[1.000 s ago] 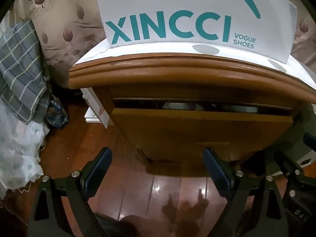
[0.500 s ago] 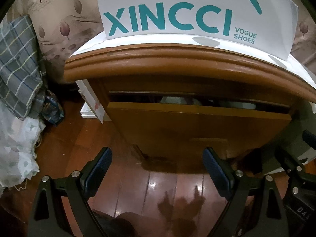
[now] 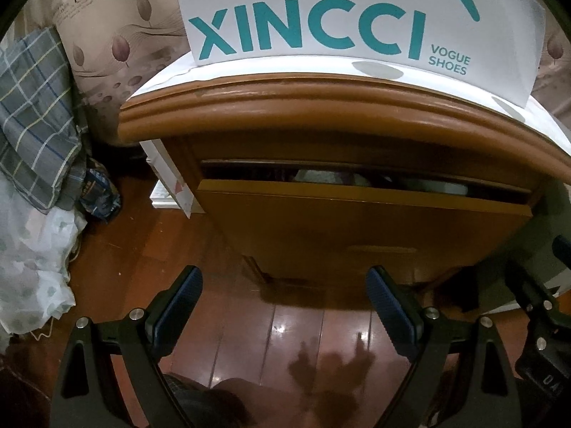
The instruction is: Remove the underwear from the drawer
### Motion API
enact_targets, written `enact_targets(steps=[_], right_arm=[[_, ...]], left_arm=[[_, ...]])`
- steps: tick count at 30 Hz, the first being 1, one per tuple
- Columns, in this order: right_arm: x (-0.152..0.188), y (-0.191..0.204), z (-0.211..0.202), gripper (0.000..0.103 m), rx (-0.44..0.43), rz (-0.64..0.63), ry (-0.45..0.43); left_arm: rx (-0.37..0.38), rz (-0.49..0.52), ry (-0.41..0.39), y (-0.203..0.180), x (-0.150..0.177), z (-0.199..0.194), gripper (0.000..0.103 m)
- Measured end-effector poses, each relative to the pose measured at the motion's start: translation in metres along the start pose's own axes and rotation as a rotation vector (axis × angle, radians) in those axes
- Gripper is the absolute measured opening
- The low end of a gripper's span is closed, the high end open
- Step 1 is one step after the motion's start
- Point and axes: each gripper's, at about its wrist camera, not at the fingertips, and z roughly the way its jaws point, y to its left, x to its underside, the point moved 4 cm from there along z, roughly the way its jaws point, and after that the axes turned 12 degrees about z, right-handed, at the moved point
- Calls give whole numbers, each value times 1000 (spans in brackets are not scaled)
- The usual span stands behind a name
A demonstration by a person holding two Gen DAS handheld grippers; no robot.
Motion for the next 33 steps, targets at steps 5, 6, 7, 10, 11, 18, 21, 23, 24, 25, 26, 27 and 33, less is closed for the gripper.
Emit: enact_targets(steps=[5,6,7,10,11,18,21,23,24,25,26,27,33], right_arm=[[-1,-1,-1,86,-2,3,0],[-1,-1,-1,86,-3,5,0],[-2,-1,-1,86,-2,6,-1],[-2,-1,-1,86,-3,9,0],[-2,-1,-1,86,-1,9,0],[-3,-1,-2,86,-2,15,-4],[-3,-2,-2,86,-3,16,-3],[-3,-2,-2,86,-4,15,-3],[-4,-2,-2,86,-4,15,-4],[-4,-2,-2,86,-4,15,-3],[-4,-2,-2,86,-4,16,-4],[-4,-2,-2,86,-4,16,-3],[-4,-2,-3,86,-3,19,-2]], left_arm=[[4,1,2,0,0,0,91],[1,1,4,0,1,0,91],[1,0,5,-1,1,0,91],[7,-3,6,-2,1,0,91],[7,-4,7,-1,1,0,91],[10,-7,10,-1,1,0,91],[8,-10,10,-2,1,1,91],[7,-10,12,-3,0,1,91],[8,-10,11,-3,0,1,91],[7,-9,12,-3,0,1,91],[7,-9,12,-3,0,1,91],[9,-9,12,-3,0,1,91],[10,-10,12,-2,0,0,91]])
